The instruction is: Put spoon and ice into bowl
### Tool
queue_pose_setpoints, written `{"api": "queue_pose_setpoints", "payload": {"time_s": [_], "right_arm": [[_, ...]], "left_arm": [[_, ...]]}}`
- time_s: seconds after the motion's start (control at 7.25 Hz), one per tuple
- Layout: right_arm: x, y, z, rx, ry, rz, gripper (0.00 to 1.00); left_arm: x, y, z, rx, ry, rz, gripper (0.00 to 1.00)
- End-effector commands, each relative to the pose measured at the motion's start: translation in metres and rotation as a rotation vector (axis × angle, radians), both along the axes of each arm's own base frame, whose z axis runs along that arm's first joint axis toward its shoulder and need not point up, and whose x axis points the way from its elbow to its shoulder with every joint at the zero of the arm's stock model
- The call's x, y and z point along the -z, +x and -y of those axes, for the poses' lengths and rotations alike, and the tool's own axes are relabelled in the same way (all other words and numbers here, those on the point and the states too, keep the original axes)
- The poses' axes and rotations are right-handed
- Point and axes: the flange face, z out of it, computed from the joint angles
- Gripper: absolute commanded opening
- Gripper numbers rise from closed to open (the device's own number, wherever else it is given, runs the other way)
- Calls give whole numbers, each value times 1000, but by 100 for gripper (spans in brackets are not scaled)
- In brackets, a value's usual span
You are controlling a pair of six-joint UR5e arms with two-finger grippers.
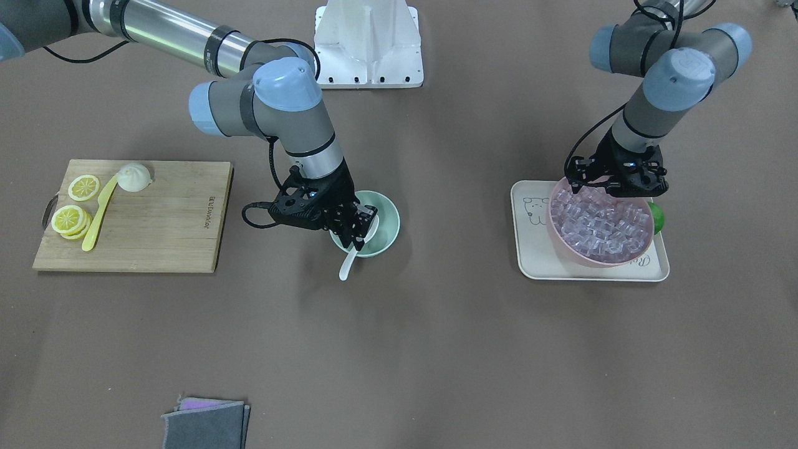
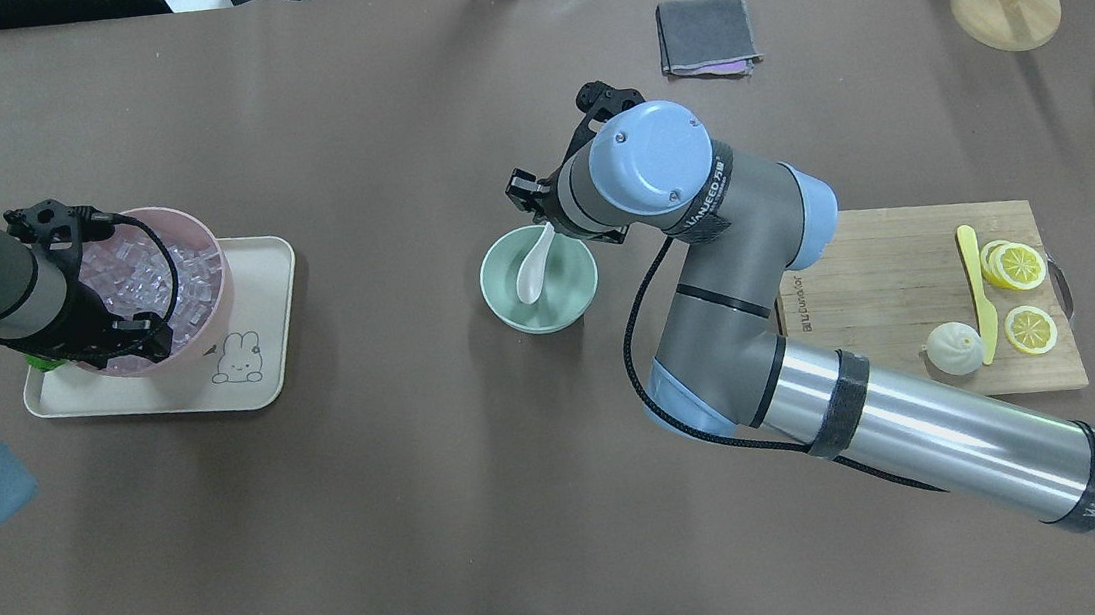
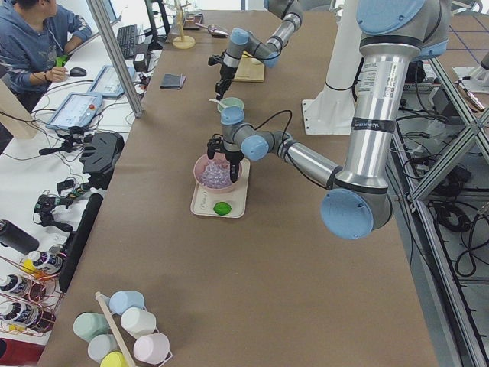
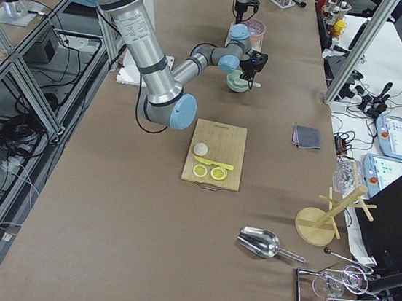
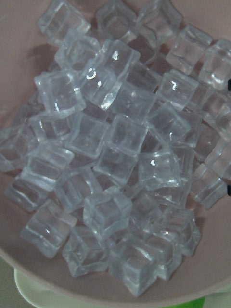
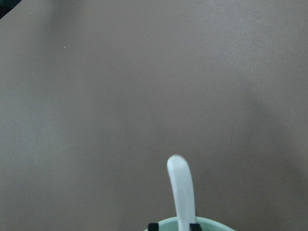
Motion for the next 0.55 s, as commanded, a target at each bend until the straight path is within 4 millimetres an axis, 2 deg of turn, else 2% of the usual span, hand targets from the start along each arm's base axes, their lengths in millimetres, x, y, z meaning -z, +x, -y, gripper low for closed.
{"api": "queue_pose_setpoints", "payload": {"time_s": [0.0,0.14,0.28,0.41], "right_arm": [[12,10,8,-6,2,-1,100],[22,35,12,24,-19,-1,100],[19,79,14,84,-25,-21,100],[4,115,6,111,16,-44,100]], "left_arm": [[3,2,2,-1,2,-4,71],[4,4,4,0,2,-5,71],[4,4,4,0,1,-4,71],[2,5,4,-2,-1,-2,67]]}}
